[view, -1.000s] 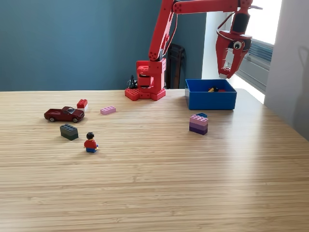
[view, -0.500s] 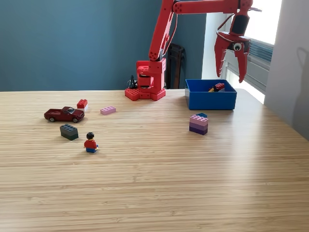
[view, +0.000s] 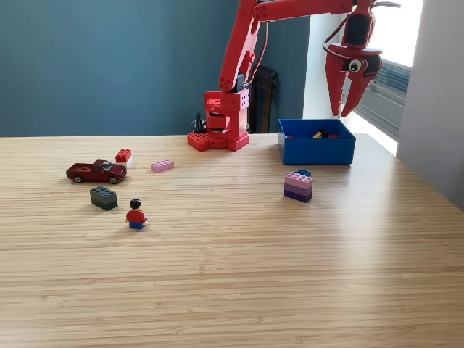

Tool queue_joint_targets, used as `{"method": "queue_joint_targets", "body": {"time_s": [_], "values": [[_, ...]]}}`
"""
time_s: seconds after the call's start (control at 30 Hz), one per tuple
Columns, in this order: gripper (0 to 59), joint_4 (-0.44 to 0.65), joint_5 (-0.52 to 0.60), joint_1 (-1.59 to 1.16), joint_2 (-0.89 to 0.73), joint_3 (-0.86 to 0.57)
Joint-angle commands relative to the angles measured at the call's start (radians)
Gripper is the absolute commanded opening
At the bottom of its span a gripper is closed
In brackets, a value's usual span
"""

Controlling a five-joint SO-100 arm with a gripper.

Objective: Grasp a lego block and put it in the bin.

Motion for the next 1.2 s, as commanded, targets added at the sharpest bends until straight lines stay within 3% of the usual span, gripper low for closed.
{"method": "queue_joint_targets", "body": {"time_s": [0.03, 0.4, 1.2], "values": [[0.1, 0.038, -0.005, 0.196, 0.011, -0.094], [0.1, 0.025, -0.100, 0.491, 0.011, -0.037], [0.1, -0.080, -0.179, 0.629, 0.011, 0.031]]}}
